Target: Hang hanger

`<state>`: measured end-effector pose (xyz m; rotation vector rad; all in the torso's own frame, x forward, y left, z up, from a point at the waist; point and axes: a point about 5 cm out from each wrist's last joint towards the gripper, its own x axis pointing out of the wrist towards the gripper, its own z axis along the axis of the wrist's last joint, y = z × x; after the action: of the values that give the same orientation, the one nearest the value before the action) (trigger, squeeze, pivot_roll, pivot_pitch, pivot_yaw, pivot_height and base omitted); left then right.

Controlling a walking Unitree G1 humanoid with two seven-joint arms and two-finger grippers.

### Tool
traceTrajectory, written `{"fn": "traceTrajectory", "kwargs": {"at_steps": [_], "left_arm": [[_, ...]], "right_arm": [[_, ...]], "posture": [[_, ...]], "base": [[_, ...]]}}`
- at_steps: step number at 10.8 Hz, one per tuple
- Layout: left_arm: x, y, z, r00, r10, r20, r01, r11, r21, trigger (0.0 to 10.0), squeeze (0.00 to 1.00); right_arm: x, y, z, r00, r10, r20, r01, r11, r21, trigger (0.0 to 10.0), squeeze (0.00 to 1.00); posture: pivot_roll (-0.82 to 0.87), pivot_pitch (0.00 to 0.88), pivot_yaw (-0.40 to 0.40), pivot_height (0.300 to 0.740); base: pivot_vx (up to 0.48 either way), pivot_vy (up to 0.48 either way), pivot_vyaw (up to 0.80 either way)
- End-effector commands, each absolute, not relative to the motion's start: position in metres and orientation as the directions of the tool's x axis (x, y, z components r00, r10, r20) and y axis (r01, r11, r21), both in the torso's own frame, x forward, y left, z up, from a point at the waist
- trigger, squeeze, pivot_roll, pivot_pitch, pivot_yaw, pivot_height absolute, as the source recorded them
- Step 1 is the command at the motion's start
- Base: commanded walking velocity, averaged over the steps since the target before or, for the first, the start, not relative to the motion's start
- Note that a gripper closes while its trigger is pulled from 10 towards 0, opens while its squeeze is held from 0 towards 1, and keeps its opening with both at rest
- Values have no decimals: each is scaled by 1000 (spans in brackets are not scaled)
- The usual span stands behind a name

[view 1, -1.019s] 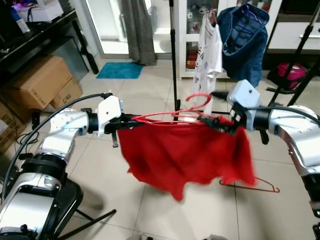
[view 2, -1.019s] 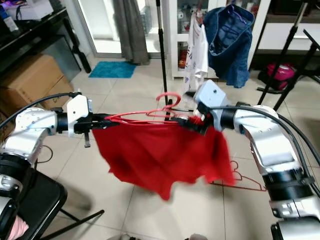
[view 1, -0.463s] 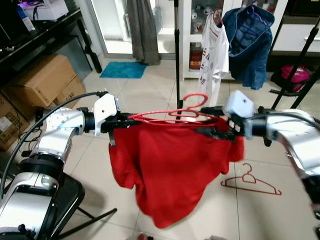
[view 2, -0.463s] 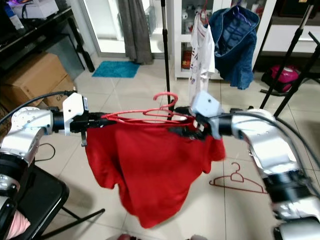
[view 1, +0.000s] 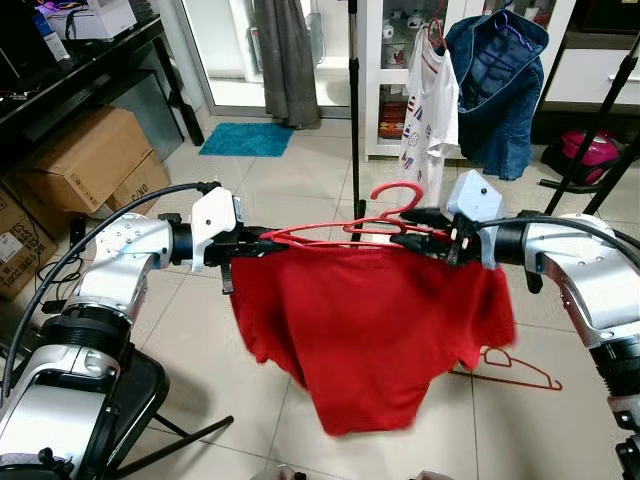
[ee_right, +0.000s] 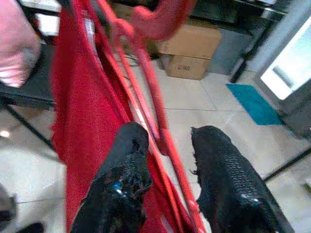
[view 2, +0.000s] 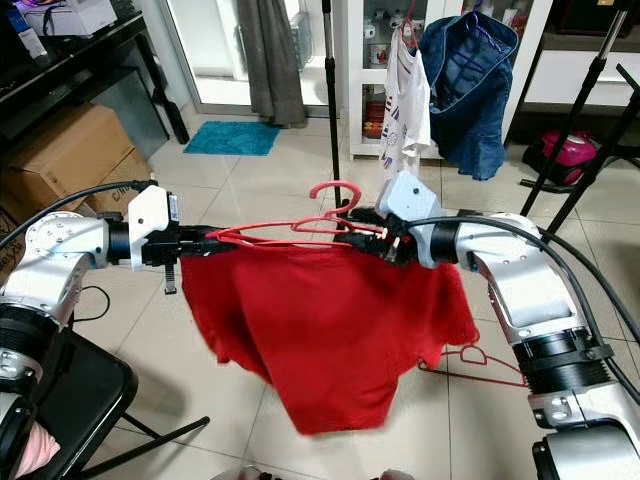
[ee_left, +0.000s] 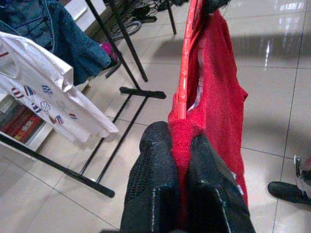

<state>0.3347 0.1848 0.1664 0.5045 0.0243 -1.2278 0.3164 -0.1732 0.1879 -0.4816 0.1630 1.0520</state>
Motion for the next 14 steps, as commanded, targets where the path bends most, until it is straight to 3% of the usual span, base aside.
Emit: {"fn": "traceTrajectory", "kwargs": {"at_steps": [1,10,11,12,13,14], "left_arm": [[337,185,175,366,-896,-251,889,257,379,0,0],[341,186,179,402,-886,-230,868,289,403,0,0],[341,186,179,409,-885,-225,866,297,403,980,0],[341,186,179,406,-890,-207,872,309,381,10000,0],[339,185,181,379,-909,-170,886,304,350,10000,1000],[336,185,182,356,-921,-159,895,288,340,10000,1000]], "right_arm": [[312,-167,193,451,828,-333,-882,357,-307,0,0],[300,-169,191,402,855,-328,-912,341,-229,0,0],[297,-168,190,392,861,-322,-916,333,-225,0,0],[296,-168,189,391,863,-319,-916,333,-222,0,0],[293,-170,188,393,858,-331,-916,336,-218,0,0],[293,-174,187,402,846,-350,-913,343,-220,0,0]], "posture": [[-139,0,119,740],[-143,0,128,740],[-144,0,126,740],[-146,0,122,740],[-149,0,115,740],[-149,0,113,740]], "base": [[0,0,0],[0,0,0],[0,0,0],[0,0,0],[0,0,0],[0,0,0]]}}
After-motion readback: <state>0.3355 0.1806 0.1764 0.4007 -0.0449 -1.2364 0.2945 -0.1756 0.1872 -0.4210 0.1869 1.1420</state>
